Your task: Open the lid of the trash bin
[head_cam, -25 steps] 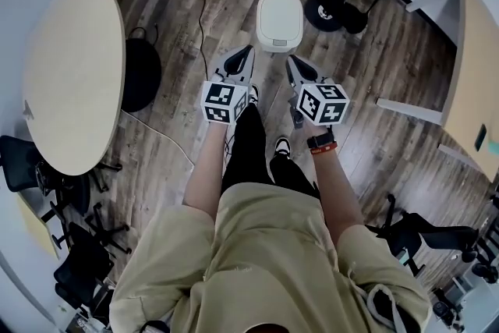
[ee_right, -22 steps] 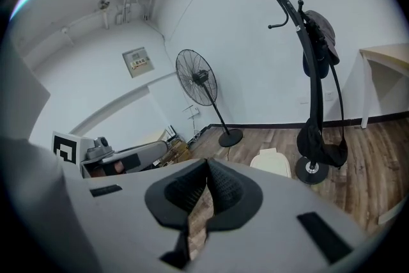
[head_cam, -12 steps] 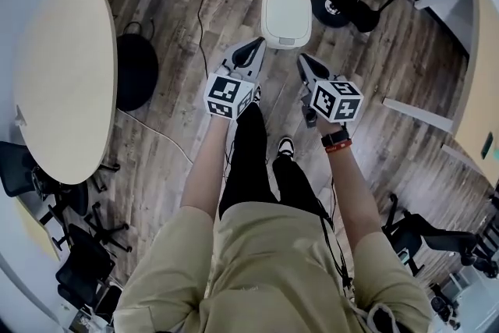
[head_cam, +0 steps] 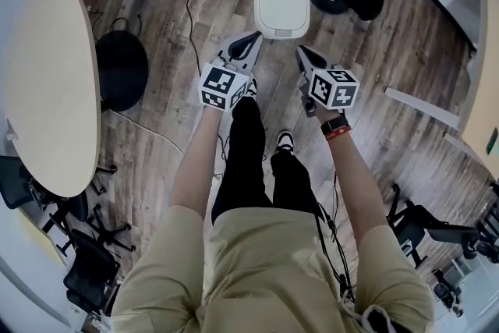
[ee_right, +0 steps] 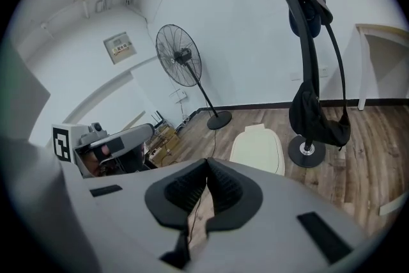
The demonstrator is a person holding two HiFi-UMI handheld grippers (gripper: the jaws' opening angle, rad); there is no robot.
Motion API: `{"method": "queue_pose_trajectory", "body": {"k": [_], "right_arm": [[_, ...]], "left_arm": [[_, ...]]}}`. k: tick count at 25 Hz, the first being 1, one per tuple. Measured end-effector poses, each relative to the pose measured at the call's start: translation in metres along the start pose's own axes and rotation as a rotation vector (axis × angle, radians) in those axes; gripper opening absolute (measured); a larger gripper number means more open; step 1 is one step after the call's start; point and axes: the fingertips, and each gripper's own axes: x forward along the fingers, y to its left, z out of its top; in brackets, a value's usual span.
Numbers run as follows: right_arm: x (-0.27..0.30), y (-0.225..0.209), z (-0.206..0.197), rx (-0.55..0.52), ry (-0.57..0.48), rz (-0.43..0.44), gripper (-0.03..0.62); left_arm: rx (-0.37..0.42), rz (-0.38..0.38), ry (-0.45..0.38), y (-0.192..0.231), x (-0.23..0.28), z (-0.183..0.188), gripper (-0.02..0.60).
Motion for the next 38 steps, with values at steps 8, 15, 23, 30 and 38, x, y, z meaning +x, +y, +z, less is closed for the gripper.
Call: {"method": "queue_pose_trajectory", "body": {"k": [8,15,23,30,38], "right_arm": [[0.055,-0.040,-0.038,-0.016,0.052,0.001,0.015],[0.093,-0.073,-0.060,-0.005,0.090,-0.009,0.015],[0.131,-0.105,-0.085,-0.002,0.127,-0.038,0.015],[0.146,-0.121,-0.096,0.024,0.113,-0.081,0.015],[0.167,-0.146,-0.106,0.062,0.127,-0.103,0.015]], "left_arm": [[-0.042,-0.045,0.046,0.007,0.043,-0.056,0.025],[-0.035,-0.077,0.084,0.014,0.069,-0.090,0.025],[-0.043,-0.100,0.133,0.025,0.093,-0.129,0.025],[-0.059,-0.101,0.168,0.033,0.099,-0.153,0.025],[-0.085,-0.125,0.204,0.036,0.115,-0.172,0.025]]}}
